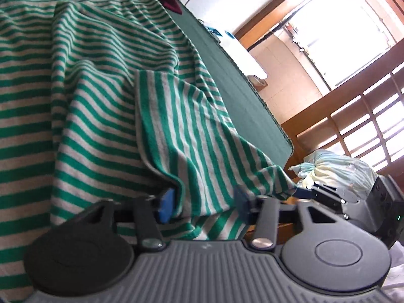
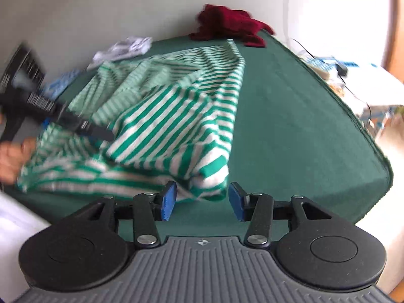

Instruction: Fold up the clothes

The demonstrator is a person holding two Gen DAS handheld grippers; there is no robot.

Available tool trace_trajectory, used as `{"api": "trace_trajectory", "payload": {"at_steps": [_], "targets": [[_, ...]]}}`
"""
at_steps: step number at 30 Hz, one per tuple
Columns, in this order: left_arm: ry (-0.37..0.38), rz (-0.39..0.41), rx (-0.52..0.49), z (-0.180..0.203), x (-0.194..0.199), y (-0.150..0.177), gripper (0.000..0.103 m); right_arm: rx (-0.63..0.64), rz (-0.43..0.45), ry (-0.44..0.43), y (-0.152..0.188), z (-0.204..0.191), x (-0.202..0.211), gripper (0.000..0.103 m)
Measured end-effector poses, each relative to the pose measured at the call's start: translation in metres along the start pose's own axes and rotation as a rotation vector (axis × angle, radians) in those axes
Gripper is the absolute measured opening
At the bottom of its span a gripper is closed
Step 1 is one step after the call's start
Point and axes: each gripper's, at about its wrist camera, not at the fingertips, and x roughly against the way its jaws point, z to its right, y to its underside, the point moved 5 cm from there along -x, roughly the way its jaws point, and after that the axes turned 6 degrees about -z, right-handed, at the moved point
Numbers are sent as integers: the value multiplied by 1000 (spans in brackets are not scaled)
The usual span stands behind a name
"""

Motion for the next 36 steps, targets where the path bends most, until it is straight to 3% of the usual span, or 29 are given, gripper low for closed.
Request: {"api": "trace_trajectory", "payload": {"at_steps": [1, 4, 7, 9, 12, 15, 17, 20, 22, 24, 25, 27, 28, 31, 36], "targets": [[-2, 4, 7, -1, 1, -1, 6, 28, 1, 24, 2, 0, 0, 49], [-32, 23, 12, 0, -2, -4, 0, 7, 8, 46, -2, 5, -3, 47], [-53, 56, -12, 8, 7, -6, 0, -59, -2, -91, -10, 7, 2, 19], [-60, 81, -29, 14, 17, -7, 0, -35, -4, -186, -13, 1, 13, 20], [-103, 102, -47, 16, 22, -10, 0, 57, -109, -308, -10, -6, 22, 23], [-137, 100, -34, 12, 19, -9, 0, 67, -82, -272, -12, 2, 26, 24], [-160, 83, -24, 10, 14, -6, 0, 31, -33, -202, -15, 12, 20, 34], [-188, 70, -35, 12, 11, 3, 0, 25, -11, -156, -16, 20, 9, 37], [-205, 58, -28, 12, 7, 7, 3, 36, -11, -173, -16, 21, 2, 37], [-226, 53, -10, 11, 2, 9, 16, 20, -10, -219, -17, 22, -3, 37], [-235, 52, 3, 10, -1, 10, 18, 9, -12, -250, -18, 23, -4, 36], [-270, 57, 13, 10, -8, 10, 15, 14, -25, -304, -21, 20, -5, 20], [-294, 62, 6, 13, -10, 9, 0, 38, -23, -314, -22, 18, -2, 13], [-358, 82, -26, 23, -10, 9, 0, 173, -23, -302, -19, 10, 9, 9], [-380, 124, -56, 44, 9, 17, 0, 515, -90, -194, 3, 1, 14, 8]]}}
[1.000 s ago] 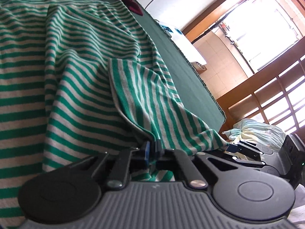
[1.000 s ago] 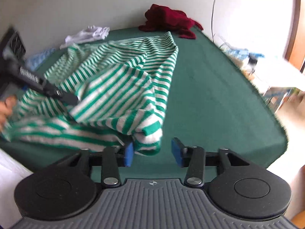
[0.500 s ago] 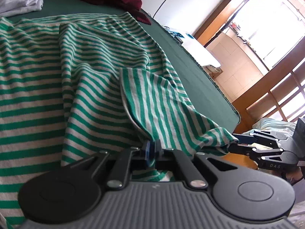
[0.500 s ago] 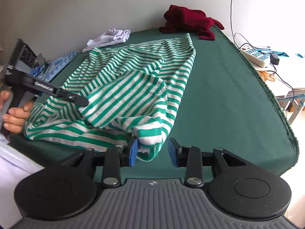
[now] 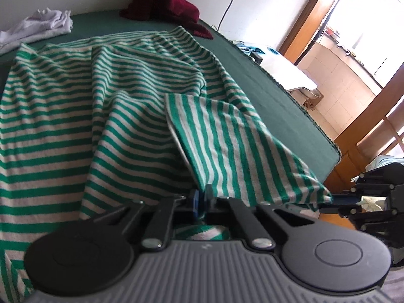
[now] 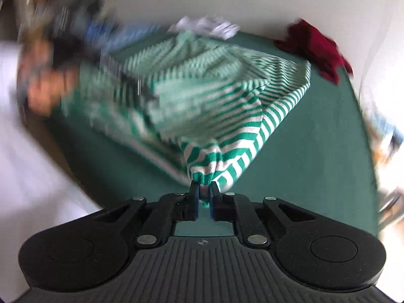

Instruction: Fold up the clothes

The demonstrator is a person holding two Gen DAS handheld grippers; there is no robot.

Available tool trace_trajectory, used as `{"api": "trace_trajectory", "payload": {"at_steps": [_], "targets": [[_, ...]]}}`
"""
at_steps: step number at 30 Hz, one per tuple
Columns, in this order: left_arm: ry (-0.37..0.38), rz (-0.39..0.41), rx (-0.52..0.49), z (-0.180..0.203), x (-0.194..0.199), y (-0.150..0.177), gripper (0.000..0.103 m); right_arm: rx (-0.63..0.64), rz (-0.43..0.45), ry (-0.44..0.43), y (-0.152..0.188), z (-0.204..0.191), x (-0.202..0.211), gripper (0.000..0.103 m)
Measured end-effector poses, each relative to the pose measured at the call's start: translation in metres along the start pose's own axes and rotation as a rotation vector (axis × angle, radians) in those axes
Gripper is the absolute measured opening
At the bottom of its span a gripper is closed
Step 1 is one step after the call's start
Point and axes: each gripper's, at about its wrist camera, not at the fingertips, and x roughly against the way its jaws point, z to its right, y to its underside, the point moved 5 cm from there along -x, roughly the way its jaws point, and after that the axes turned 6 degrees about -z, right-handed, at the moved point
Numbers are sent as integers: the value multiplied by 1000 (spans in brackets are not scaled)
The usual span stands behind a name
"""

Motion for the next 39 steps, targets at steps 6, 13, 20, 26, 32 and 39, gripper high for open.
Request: {"api": "trace_trajectory", "payload": {"at_steps": [6, 13, 20, 26, 32, 39], "targets": [[-64, -35, 37, -2, -5, 12, 0, 37, -82, -116, 20, 3, -3, 8], [-85, 50, 30, 17, 25, 4, 0, -225, 96, -89, 7, 42, 10, 30], [-123, 125, 6, 26, 41, -17, 0, -181, 33, -132, 1, 15, -23, 9], [-121, 148, -26, 25, 57, -18, 0, -62, -91, -172, 7, 11, -21, 10], [-108, 94, -33, 10, 39, -14, 0, -202, 37, -216, -13, 26, 6, 30], [-94, -18, -64, -15, 17, 5, 0, -247, -48, -126, -18, 23, -33, 28]]}}
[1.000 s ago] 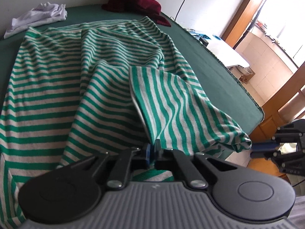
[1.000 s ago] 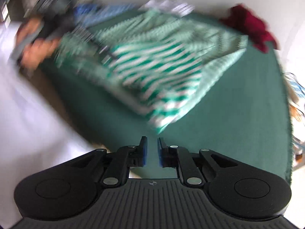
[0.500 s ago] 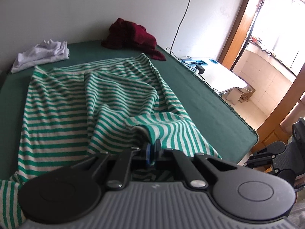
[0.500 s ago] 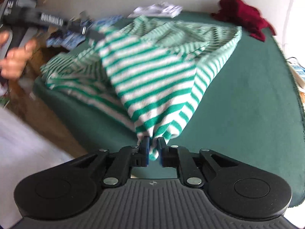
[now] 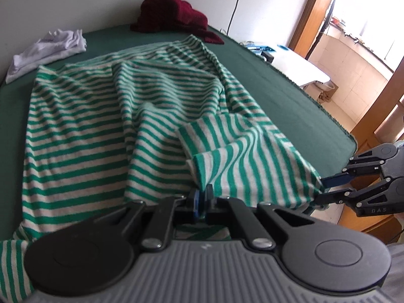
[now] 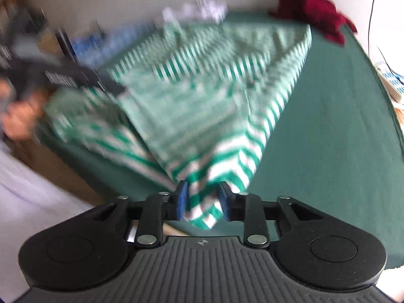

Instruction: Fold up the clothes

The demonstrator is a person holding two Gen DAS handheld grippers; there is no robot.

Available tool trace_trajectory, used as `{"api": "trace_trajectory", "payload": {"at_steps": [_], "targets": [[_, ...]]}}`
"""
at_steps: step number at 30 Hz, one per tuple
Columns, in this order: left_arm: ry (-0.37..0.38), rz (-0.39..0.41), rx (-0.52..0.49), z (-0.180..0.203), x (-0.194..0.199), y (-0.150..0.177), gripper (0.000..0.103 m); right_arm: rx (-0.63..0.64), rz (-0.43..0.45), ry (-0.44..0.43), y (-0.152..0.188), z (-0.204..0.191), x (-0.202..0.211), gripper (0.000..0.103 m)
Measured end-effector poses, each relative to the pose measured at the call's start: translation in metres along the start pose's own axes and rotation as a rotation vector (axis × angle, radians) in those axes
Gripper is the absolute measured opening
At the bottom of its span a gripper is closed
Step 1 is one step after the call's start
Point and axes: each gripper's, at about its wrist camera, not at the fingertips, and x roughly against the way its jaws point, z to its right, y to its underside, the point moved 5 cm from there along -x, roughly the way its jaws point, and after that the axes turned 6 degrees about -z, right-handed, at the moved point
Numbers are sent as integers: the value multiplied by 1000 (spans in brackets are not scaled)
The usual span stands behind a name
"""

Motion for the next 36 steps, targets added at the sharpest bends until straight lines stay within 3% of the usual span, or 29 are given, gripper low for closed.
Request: {"api": "trace_trajectory", "payload": {"at_steps": [3, 5, 7, 9, 11, 13, 17, 19, 21, 27, 33, 36], "targets": [[42, -37, 4, -5, -10, 8, 0, -98, 66, -16, -11, 11, 12, 28], [102, -43, 9, -4, -14, 6, 25, -214, 158, -15, -26, 29, 23, 40], [192, -53, 18, -3, -16, 4, 79, -335, 225, 17, -40, 47, 31, 45], [258, -32, 46, -3, -17, 1, 85, -434, 260, 44, -54, 61, 29, 45], [310, -31, 44, 2, -19, -3, 79, -499, 290, 70, -68, 73, 23, 40], [317, -39, 31, 7, -24, -8, 62, -498, 311, 118, -90, 80, 11, 39], [316, -50, 25, 14, -31, -11, 45, -523, 324, 180, -140, 108, -10, 39], [293, -41, 28, 15, -31, -13, 19, -547, 323, 146, -167, 133, -25, 39], [269, -23, 42, 16, -27, -16, 1, -560, 307, 150, -197, 158, -43, 41], [219, 53, 126, 26, -6, -32, 0, -566, 274, 166, -267, 220, -104, 42], [120, 56, 211, 36, -5, -28, 0, -539, 242, 177, -300, 253, -150, 42], [61, 80, 215, 43, -1, -30, 0, -523, 226, 164, -305, 259, -162, 31]]}}
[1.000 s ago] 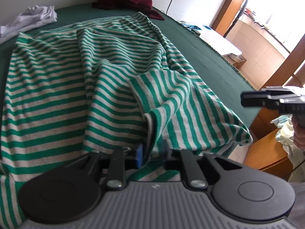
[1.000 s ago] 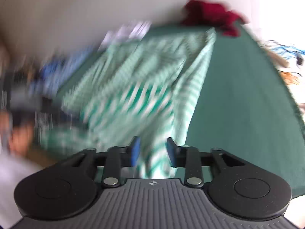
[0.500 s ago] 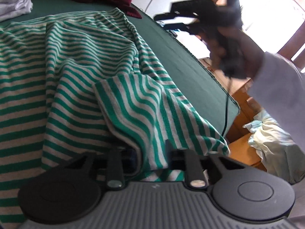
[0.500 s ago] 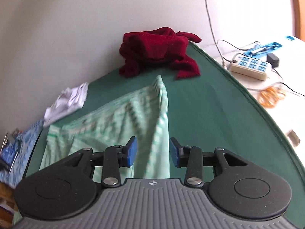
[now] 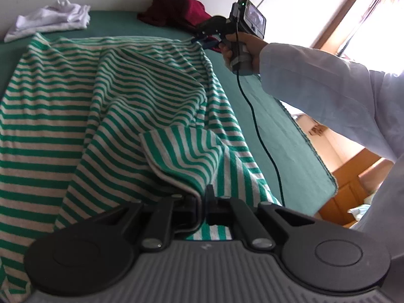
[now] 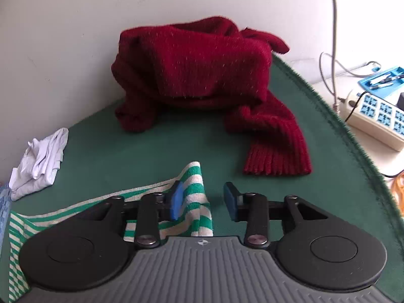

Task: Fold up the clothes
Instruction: 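Release the edge with the left gripper and move it back over the garment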

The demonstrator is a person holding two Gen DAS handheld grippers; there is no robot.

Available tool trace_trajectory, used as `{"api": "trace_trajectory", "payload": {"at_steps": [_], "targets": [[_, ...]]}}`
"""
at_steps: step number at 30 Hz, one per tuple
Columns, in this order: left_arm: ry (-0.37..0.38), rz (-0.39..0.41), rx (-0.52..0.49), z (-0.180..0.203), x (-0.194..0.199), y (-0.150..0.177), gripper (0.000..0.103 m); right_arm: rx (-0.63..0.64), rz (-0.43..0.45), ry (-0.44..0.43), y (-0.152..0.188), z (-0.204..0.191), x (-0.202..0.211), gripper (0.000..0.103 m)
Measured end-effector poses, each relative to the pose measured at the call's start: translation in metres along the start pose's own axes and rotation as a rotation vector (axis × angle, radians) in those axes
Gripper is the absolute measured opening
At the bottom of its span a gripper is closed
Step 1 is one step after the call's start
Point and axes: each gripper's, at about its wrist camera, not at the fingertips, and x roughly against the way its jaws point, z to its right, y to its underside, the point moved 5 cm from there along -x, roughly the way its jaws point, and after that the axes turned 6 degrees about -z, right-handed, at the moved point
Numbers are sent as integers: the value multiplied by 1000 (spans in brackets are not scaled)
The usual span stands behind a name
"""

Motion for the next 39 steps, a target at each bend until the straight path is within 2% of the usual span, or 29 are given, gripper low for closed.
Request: {"api": "trace_trajectory", "payload": {"at_steps": [2, 4, 8, 12, 15, 20, 22, 28, 31, 32, 33, 34, 35, 36, 37, 39], "targets": [[-26, 20, 1, 4, 3, -2, 0, 20, -7, -8, -2, -1, -6, 11], [-37, 37, 6, 7, 6, -6, 0, 33, -15, -31, -4, -4, -6, 6], [-55, 98, -4, 11, 16, -15, 0, 37, 10, -62, -12, -11, 5, 4], [-81, 196, -33, 7, 46, -20, 0, -66, -4, -159, -24, -20, 18, 4], [-105, 229, -35, -5, 67, -13, 0, -109, -7, -221, -28, -37, 23, 4], [-209, 236, -68, -29, 96, 16, 0, -168, -4, -306, -25, -74, 18, 4], [-237, 219, -72, -40, 98, 30, 0, -185, -9, -321, -18, -88, 8, 4], [-301, 101, -91, -58, 63, 64, 0, -149, -81, -293, 15, -125, -40, 5], [-239, 7, -67, -67, 38, 73, 3, -96, -80, -232, 29, -132, -52, 4], [-224, -7, -62, -68, 34, 75, 3, -88, -68, -234, 30, -131, -49, 11], [-191, -10, -52, -69, 34, 76, 5, -82, -56, -237, 31, -129, -44, 17], [-147, -10, -38, -71, 35, 77, 23, -80, -43, -239, 30, -125, -31, 33], [-100, -1, -16, -73, 37, 76, 36, -79, -29, -241, 29, -121, -19, 42], [-48, 19, 13, -76, 40, 72, 61, -73, -18, -249, 30, -117, -5, 42], [-1, 44, 42, -80, 44, 69, 77, -47, -19, -282, 36, -115, 13, 42], [53, 81, 103, -90, 47, 62, 82, 59, -65, -340, 65, -115, 51, 42]]}}
